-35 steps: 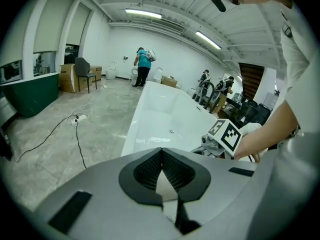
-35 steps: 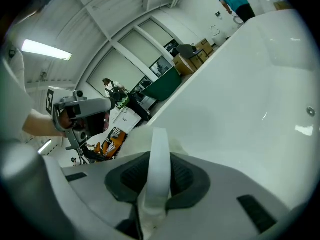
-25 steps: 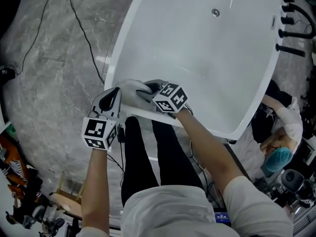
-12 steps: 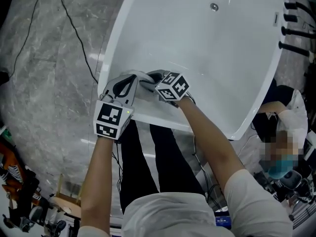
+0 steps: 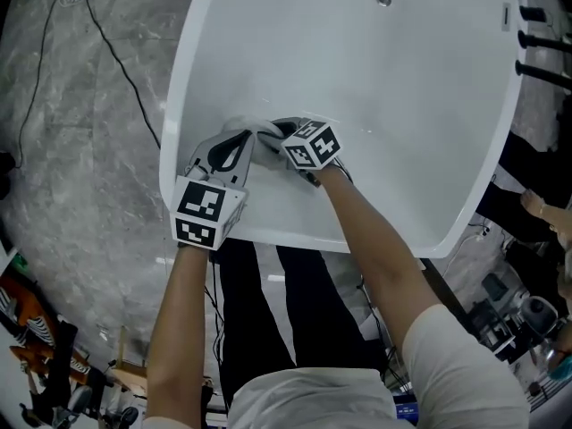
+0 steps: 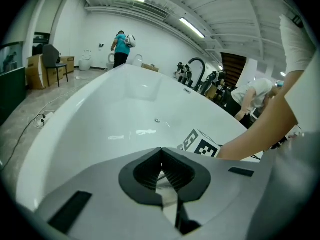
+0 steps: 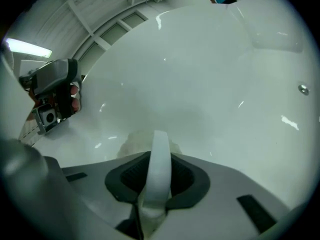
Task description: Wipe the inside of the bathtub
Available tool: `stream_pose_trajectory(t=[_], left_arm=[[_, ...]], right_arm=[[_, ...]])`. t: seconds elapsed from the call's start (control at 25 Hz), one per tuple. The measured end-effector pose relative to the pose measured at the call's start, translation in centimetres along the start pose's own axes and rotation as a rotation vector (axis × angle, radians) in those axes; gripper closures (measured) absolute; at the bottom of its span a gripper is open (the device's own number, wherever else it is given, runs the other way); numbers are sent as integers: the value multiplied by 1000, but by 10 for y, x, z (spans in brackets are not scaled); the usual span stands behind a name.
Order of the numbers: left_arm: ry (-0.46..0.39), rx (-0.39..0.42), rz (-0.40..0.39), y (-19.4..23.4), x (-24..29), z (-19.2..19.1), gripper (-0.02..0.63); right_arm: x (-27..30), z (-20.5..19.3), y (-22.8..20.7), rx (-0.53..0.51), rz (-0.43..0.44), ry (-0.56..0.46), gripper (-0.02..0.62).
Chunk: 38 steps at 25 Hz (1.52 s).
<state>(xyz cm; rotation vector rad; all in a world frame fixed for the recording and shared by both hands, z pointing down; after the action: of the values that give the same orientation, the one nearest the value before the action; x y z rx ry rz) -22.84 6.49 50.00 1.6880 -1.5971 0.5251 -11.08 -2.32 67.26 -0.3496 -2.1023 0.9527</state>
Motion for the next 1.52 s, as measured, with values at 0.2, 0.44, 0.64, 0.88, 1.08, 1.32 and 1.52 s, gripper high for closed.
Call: stream_pose_trajectory(t=[0.2,0.44,0.64,0.88,1.08,1.32,1.52], left_arm=[[16,29,-3,1,27,5,595],[65,83,-21,2,60,0,595],[96,84,-22,0,76,-7,595],[96,92,-11,-3,92,-6,595],[116,116,-17,-2,105,-6,595],[146,149,-29,-14,118,-18,595],[156,152,-39,-18,117,-14,595]], right_arm=[[11,-6,-25,46,-55,-7,500],[19,-12,-51,109,-114,-27,500],[23,-17,-65,128,-161,-20,500],[20,-16,-82,168,-236,5,500],[21,-17,-95,182,-266,38,500],[6,-40,-112,207,-301,61,500],[-11,-48,-118,224,-312,82,500]])
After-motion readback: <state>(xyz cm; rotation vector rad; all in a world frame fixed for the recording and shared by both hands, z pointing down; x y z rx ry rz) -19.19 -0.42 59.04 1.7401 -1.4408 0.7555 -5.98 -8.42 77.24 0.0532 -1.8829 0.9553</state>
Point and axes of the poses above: the fingertips, and each gripper's own axes: x forward along the fingers, y to its left, z out of its top, the point moved 10 cm from there along -x, backward along the fingers, and after that the axes turned 7 degrees about z, right-handed, at the moved point
